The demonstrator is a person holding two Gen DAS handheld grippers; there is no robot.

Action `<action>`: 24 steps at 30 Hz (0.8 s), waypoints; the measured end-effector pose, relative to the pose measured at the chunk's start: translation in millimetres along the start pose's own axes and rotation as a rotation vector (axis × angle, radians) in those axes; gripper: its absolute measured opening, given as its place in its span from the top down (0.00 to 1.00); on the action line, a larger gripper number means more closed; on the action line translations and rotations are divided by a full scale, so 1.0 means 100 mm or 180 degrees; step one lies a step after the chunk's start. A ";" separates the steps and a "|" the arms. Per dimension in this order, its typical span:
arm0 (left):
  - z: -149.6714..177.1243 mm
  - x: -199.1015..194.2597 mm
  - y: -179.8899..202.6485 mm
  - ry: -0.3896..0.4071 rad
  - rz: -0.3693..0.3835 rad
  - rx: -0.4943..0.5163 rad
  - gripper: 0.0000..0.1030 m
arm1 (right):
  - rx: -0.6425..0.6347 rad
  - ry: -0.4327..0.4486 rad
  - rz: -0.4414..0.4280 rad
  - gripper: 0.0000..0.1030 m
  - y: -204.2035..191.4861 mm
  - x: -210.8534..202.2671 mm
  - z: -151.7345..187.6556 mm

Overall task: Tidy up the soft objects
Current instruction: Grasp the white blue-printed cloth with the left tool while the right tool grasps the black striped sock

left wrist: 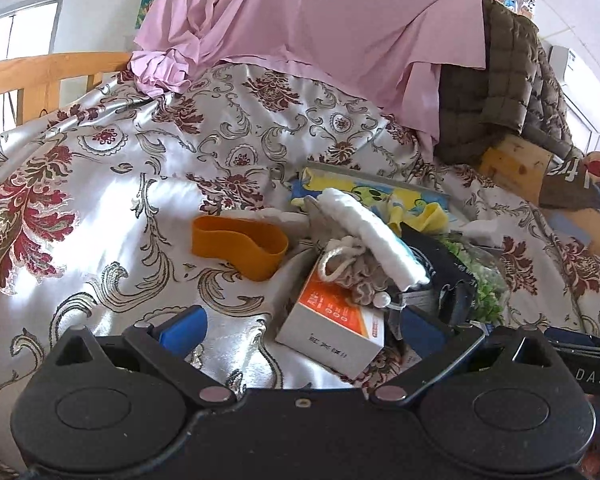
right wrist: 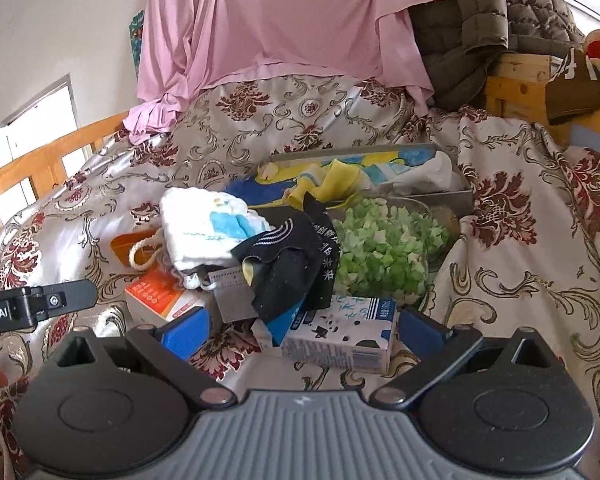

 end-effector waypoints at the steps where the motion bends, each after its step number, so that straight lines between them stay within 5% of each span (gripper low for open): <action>1: 0.01 0.00 0.00 0.0010 -0.0016 0.0002 0.01 | -0.0004 -0.0005 -0.0001 0.00 0.00 0.01 0.00; 15: 0.01 0.12 -0.04 0.0062 -0.0167 0.0033 0.01 | -0.0157 -0.0100 0.0018 0.00 -0.06 0.17 0.05; 24: -0.12 0.21 -0.01 0.0116 -0.0104 -0.0118 0.01 | -0.0198 0.0226 0.0040 0.00 -0.06 0.29 -0.01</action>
Point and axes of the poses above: each gripper's, at about its wrist camera, not at the fingertips, and x roughly the way its jaws point, y to its right, z to its underside, the point moved 1 cm from there along x, roughly the way its jaws point, and after that the axes turned 9 degrees about -z, right-handed, at the moved point
